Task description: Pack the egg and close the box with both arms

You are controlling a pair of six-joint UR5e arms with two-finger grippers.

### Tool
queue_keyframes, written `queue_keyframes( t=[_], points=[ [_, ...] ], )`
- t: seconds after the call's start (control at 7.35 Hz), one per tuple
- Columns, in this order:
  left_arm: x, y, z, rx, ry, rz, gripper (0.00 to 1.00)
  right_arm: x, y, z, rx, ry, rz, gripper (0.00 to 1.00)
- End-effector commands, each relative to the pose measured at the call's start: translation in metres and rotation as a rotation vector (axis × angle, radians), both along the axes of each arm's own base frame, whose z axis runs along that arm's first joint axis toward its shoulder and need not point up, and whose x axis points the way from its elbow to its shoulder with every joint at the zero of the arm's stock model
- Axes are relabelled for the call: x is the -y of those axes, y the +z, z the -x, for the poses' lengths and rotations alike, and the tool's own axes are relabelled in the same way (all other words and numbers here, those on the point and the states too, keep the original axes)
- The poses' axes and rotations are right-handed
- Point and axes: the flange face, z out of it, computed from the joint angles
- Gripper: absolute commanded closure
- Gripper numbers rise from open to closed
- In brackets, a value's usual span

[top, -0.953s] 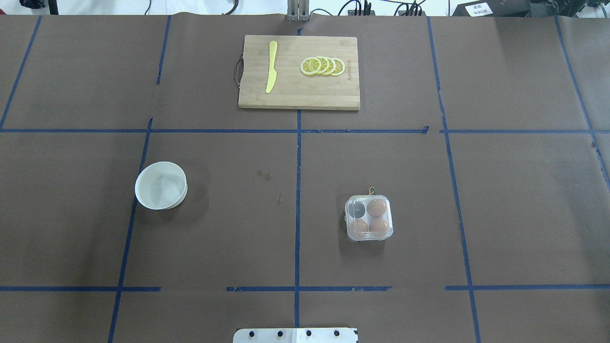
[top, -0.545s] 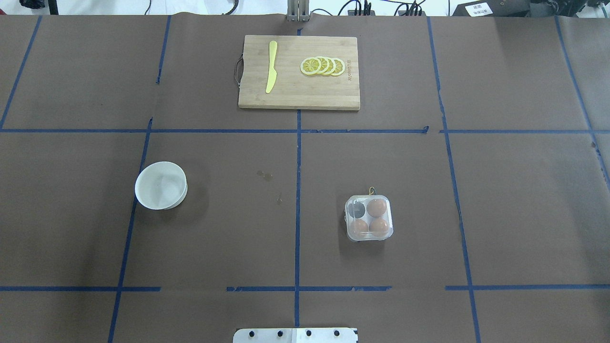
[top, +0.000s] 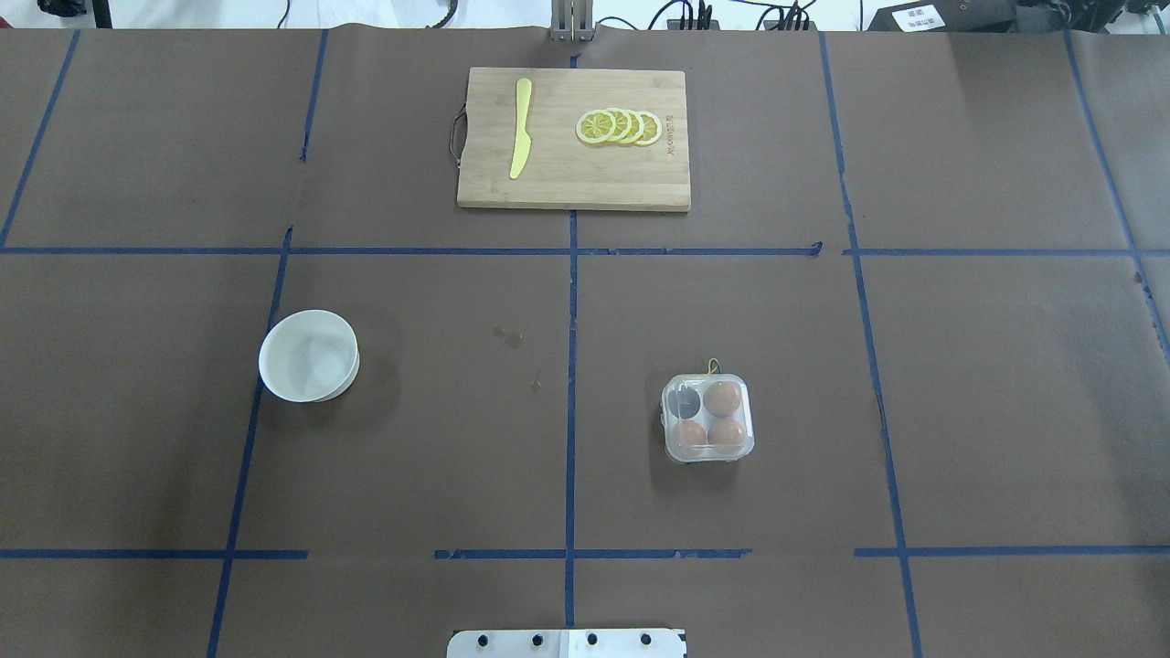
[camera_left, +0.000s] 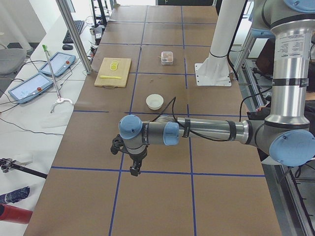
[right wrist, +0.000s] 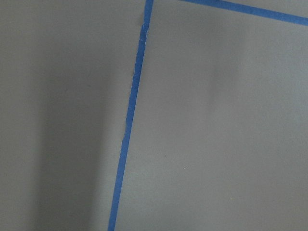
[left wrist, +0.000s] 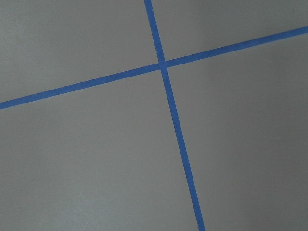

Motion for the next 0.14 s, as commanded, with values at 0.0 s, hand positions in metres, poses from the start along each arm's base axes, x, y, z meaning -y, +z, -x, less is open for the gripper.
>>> queue_keyframes(
  t=[0.0],
  points=[
    [0.0013,-0.0023,-0.0001,-0.001,0.0,-0.005,0.0,0.0005,-0.0015,0.0,0.0,0.0,-0.003,0.0]
  ],
)
